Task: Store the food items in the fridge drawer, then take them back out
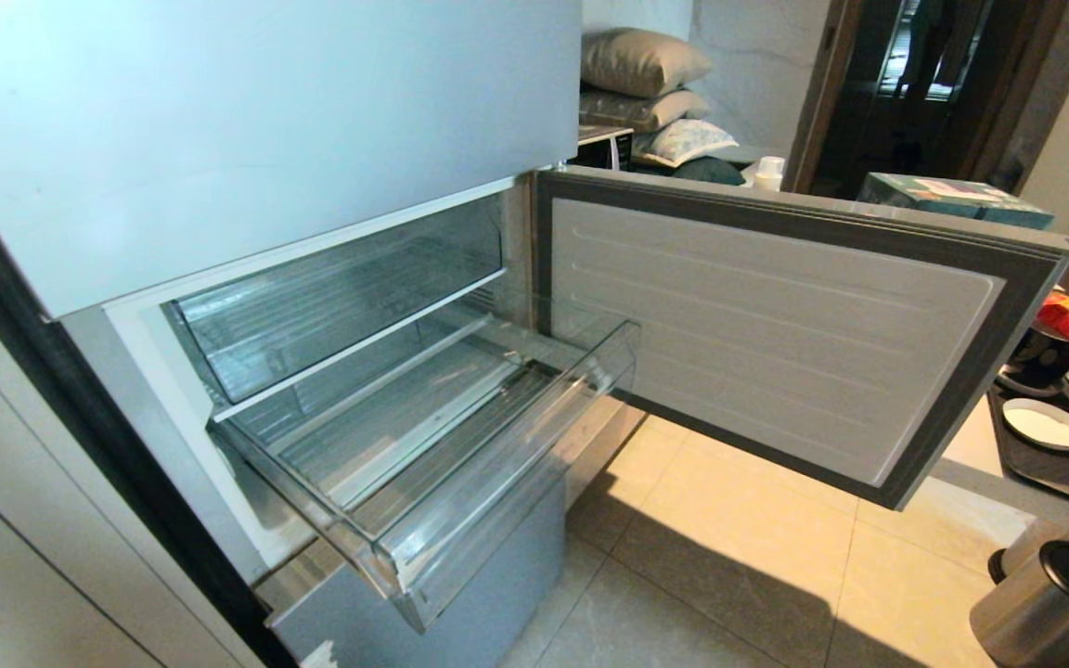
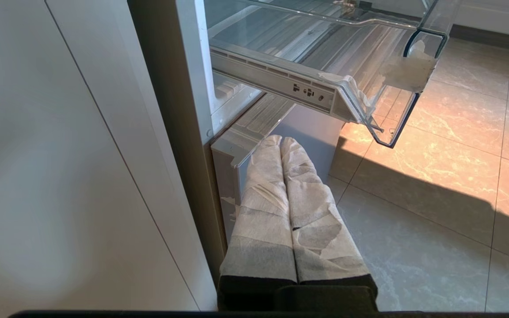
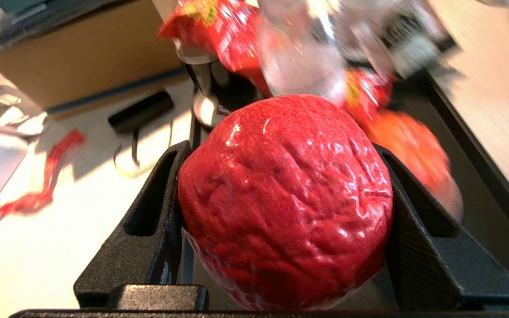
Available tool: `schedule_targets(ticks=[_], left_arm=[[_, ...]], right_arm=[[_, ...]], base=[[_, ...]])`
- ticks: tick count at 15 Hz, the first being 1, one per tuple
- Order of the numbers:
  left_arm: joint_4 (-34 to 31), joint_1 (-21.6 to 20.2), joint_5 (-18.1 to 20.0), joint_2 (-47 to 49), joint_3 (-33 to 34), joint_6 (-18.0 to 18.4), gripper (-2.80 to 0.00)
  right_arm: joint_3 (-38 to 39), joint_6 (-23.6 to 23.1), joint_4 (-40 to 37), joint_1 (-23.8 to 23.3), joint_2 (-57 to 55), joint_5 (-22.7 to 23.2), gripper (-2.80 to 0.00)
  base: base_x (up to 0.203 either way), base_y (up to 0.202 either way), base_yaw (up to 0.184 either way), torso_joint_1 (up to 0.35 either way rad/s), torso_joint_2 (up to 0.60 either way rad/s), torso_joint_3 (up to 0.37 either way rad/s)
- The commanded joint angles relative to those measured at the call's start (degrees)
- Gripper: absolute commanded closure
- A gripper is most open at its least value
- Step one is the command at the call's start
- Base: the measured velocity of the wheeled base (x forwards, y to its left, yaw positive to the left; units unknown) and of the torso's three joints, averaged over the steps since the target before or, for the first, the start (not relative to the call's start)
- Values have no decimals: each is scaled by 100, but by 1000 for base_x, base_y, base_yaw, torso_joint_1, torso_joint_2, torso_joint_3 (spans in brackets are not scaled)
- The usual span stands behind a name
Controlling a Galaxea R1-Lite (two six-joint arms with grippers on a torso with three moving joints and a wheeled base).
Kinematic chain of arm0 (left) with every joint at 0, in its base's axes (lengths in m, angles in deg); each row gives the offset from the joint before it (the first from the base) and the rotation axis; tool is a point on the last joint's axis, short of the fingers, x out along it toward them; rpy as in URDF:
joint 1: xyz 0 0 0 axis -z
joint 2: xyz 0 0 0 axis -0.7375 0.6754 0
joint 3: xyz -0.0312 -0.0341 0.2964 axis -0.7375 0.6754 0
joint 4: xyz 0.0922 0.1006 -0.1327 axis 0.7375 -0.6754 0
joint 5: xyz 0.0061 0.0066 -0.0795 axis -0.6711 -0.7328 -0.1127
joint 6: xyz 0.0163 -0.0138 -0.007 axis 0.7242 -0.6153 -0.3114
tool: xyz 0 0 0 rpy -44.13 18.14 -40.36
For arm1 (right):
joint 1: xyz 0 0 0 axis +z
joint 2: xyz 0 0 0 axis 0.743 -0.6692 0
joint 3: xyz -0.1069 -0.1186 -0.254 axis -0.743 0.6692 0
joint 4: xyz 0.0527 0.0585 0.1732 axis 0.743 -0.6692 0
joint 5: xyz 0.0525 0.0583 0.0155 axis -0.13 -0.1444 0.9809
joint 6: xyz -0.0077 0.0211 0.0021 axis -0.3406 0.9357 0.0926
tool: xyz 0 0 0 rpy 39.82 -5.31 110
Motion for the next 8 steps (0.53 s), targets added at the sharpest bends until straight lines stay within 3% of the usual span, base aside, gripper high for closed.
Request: schedule_targets(ticks=[1, 8], left_arm=[[-3, 0, -6, 2, 2, -1, 0], [-3, 0, -6, 2, 2, -1, 0]], right_arm=[[-781, -20, 9, 171, -907, 26, 0], [-2241, -30, -810, 744, -1823, 50, 0]], base=[[0, 0, 0, 0, 0, 0], [0, 0, 0, 0, 0, 0]])
